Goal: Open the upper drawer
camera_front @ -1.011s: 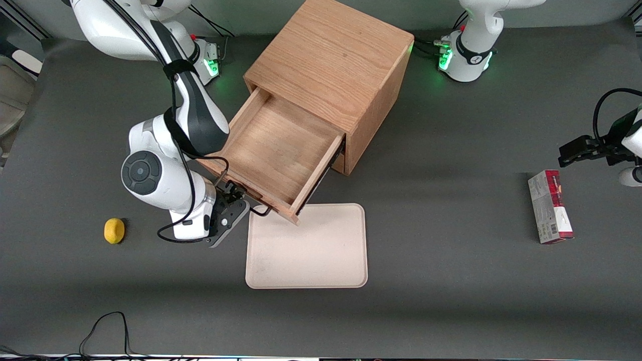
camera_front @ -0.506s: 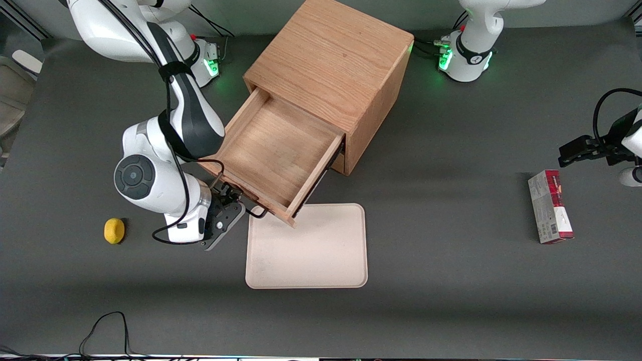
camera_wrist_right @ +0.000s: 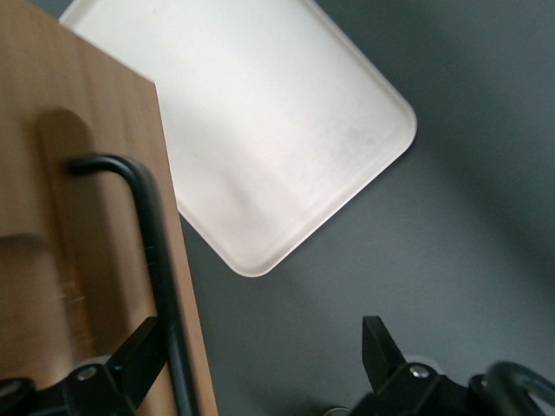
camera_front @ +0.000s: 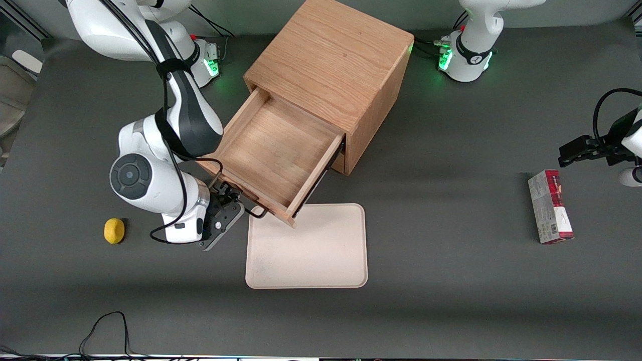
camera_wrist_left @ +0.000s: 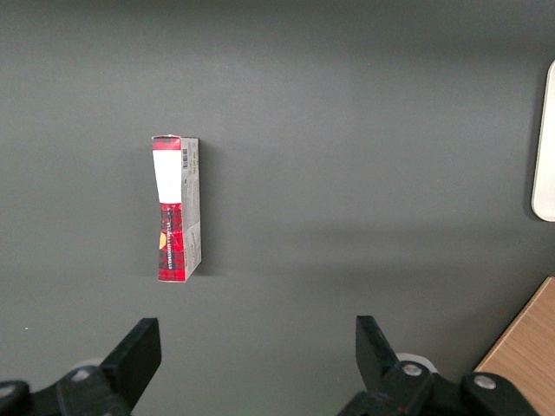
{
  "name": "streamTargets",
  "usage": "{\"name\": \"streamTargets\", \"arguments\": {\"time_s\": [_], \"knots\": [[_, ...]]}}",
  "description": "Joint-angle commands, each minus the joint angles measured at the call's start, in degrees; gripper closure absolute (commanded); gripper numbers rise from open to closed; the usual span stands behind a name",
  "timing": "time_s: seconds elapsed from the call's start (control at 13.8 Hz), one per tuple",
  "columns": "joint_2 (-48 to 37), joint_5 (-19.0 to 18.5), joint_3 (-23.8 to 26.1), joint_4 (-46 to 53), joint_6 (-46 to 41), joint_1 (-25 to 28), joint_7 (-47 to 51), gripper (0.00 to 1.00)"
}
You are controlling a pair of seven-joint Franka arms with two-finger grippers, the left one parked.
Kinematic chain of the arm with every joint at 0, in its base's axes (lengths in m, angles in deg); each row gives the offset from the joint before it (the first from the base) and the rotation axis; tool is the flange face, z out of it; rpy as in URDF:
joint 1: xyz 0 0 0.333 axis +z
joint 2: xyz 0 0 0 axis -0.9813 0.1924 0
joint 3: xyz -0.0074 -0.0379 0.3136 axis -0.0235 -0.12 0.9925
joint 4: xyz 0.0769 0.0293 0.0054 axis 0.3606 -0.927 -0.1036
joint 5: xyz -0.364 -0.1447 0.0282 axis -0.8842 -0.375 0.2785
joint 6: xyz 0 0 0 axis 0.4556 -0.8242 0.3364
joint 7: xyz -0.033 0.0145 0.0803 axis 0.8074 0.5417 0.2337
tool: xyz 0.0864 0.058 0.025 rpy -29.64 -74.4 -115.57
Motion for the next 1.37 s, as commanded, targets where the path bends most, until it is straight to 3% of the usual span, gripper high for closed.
{"name": "streamTargets", "arguments": {"time_s": [0.0, 0.43, 0.79, 1.16, 1.3], "knots": [[0.7, 0.4, 0.1, 5.4, -3.1, -1.1, 1.4, 0.0], [-1.1, -0.2, 0.0, 10.3, -10.1, -1.1, 2.2, 0.0], [-7.1, -0.4, -3.9, 11.9, -18.3, -1.1, 14.0, 0.0], [-10.7, -7.3, -7.5, 11.4, -25.6, -0.8, 27.1, 0.0], [-11.5, -8.2, -9.5, 11.0, -25.7, -0.8, 28.9, 0.0]]}}
